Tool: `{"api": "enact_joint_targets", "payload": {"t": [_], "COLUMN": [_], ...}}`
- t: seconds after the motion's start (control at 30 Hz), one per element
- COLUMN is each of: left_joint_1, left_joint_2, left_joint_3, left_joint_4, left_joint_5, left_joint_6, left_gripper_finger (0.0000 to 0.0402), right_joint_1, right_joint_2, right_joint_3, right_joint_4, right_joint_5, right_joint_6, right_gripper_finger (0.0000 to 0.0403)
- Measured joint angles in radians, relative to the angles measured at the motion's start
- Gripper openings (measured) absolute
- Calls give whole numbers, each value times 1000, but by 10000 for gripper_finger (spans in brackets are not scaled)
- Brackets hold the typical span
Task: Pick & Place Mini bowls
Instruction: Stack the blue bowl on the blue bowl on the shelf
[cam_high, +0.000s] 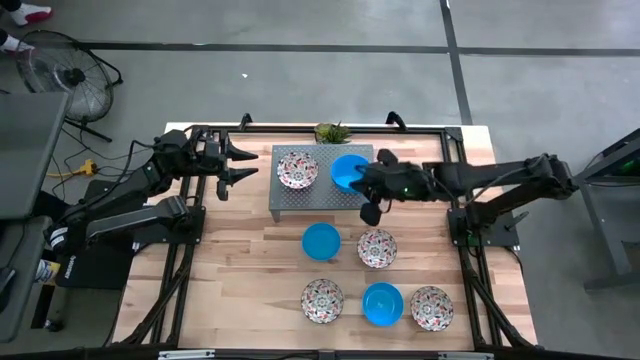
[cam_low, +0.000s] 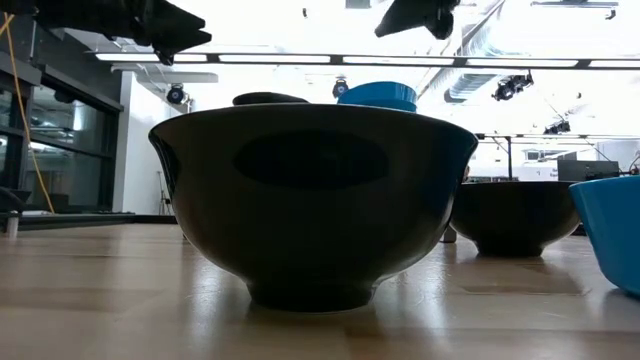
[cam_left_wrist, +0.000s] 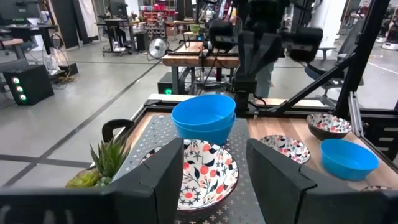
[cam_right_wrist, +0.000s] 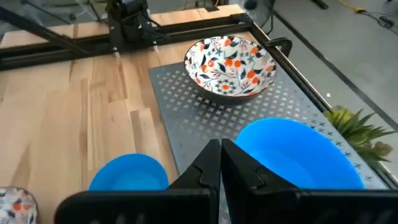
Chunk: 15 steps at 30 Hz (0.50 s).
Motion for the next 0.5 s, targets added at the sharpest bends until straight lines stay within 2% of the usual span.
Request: {"api": "enact_joint_targets", "payload": {"t": [0.23, 0.5], "left_joint_1": [0, 0], "left_joint_2": [0, 0], "left_joint_3": [0, 0], "left_joint_4": [-7, -7], "left_joint_5": [24, 82], "left_joint_6": [13, 17], "left_gripper_finger": [170, 170], "right_joint_1": [28, 36], "right_joint_2": [3, 4], "right_joint_3": [-93, -171], "right_joint_4": [113, 154], "right_joint_5": [125, 184], "right_joint_6": [78, 161], "right_gripper_finger": [0, 0]}}
